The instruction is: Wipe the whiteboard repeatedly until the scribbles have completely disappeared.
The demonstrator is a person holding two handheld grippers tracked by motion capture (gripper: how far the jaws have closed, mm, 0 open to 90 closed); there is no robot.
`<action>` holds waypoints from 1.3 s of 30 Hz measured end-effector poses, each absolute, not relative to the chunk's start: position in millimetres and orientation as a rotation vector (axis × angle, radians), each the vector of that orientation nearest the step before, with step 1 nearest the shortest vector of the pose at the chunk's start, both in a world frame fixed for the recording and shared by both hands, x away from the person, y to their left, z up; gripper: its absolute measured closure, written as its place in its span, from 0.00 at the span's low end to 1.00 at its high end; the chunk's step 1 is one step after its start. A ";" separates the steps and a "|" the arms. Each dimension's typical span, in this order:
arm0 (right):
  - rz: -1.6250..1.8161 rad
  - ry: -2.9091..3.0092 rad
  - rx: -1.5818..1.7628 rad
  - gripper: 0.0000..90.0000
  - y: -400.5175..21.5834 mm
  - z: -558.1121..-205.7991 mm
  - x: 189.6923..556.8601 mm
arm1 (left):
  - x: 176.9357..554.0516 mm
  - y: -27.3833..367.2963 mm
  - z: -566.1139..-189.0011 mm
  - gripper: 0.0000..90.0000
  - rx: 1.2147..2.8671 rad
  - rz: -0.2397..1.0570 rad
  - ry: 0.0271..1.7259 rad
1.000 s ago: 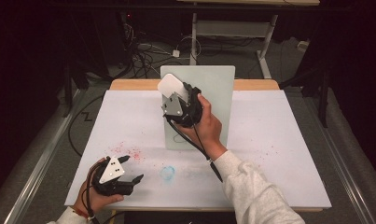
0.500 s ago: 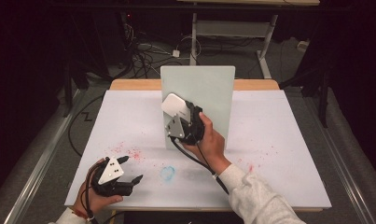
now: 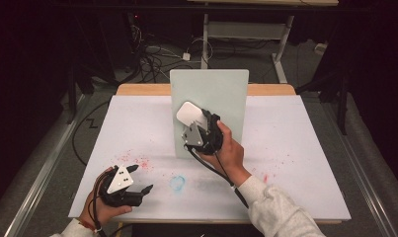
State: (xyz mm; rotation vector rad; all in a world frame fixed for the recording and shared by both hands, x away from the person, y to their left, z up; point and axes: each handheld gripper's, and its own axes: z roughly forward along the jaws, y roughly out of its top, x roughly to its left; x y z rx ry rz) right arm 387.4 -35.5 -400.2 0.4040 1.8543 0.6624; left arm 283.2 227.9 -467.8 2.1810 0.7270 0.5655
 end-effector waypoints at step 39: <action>0.597 1.846 0.348 0.34 -29.3 -430.4 376.7 | 281.3 228.2 -468.2 0.22 2.182 0.563 0.725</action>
